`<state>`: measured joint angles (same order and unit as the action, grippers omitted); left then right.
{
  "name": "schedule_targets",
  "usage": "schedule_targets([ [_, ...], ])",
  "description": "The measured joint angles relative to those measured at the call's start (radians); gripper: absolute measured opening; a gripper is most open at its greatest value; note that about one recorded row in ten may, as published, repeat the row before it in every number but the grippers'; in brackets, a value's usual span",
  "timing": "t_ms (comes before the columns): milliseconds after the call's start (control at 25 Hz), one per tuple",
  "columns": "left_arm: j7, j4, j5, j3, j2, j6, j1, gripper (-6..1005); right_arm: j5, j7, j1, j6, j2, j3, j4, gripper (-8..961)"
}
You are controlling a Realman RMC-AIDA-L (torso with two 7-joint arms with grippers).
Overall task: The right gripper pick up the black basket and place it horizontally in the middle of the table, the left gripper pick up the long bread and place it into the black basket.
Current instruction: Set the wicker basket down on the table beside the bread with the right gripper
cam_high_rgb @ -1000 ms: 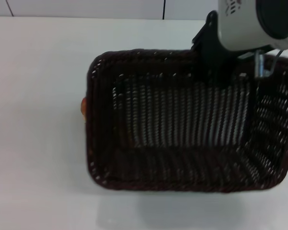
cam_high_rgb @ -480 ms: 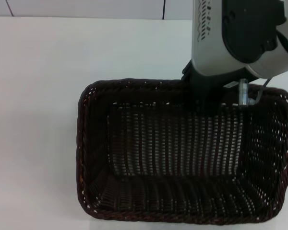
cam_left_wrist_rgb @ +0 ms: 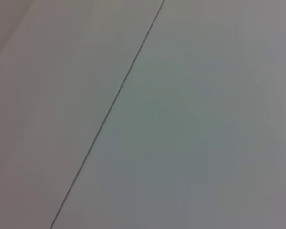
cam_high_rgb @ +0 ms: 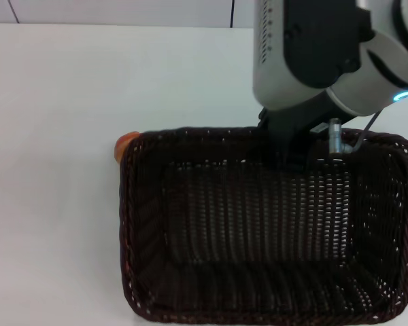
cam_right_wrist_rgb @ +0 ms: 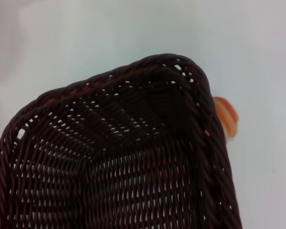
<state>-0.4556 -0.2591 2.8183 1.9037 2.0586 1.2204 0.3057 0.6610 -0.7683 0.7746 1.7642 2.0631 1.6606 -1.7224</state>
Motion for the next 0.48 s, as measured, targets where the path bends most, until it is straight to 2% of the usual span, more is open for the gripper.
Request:
schedule_targets([
  [480,-0.003,0.000,-0.001,0.000,0.001,0.000,0.001,837,-0.028,-0.002,0.024,0.000,0.000,0.036,0.058,127],
])
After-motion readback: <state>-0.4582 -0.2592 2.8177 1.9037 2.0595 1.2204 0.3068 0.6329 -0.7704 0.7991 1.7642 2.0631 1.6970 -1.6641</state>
